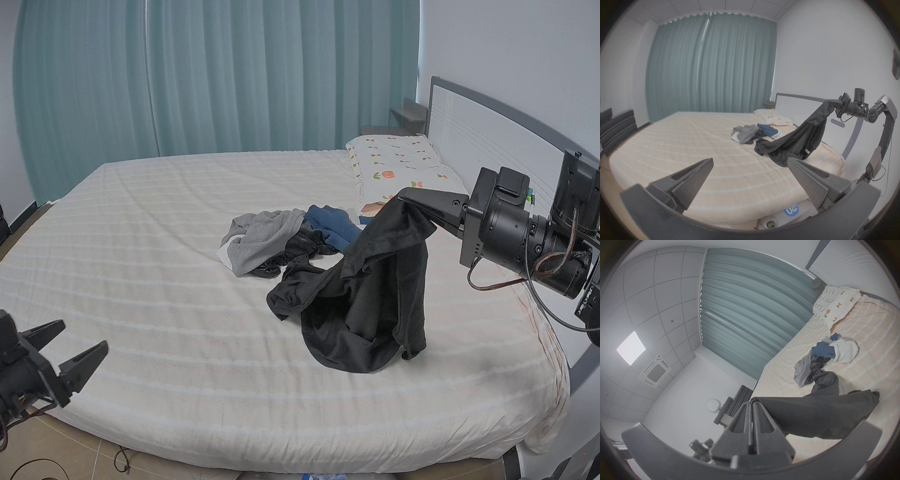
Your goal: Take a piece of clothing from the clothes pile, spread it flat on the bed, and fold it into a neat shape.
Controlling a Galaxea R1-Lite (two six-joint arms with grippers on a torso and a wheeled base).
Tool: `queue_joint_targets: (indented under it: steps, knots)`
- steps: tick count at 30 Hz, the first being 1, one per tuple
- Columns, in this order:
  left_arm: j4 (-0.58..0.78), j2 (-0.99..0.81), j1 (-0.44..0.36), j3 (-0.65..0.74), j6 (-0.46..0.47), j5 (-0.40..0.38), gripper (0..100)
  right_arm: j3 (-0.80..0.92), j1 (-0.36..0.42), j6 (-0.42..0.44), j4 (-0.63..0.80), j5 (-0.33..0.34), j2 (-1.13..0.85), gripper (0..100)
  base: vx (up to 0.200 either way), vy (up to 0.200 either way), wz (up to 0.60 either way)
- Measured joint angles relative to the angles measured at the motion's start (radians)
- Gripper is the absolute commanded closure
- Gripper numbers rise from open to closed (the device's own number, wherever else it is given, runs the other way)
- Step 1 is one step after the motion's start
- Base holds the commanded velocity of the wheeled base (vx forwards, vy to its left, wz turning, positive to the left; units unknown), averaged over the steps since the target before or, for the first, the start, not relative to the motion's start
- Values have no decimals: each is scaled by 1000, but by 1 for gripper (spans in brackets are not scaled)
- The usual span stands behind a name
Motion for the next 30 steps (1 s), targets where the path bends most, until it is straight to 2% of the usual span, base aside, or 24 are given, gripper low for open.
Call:
queue_joint_targets:
  steps: [3,7,15,23,30]
  knots:
    - [-49,142,-42,-18,-27,-8,0,0,2,-7,15,-2,-6,100,0,0,0]
    - [-102,343,-123,-63,-115,0,0,-2,3,-15,30,-4,-14,100,0,0,0]
    - [-174,743,-294,-233,-261,84,0,-4,4,-27,52,-24,-24,100,0,0,0]
    - [-342,1119,-397,-451,-314,168,0,-5,-4,-34,59,-39,-27,100,0,0,0]
    - [-418,1352,-431,-626,-307,195,0,-8,-21,-36,60,-43,-28,100,0,0,0]
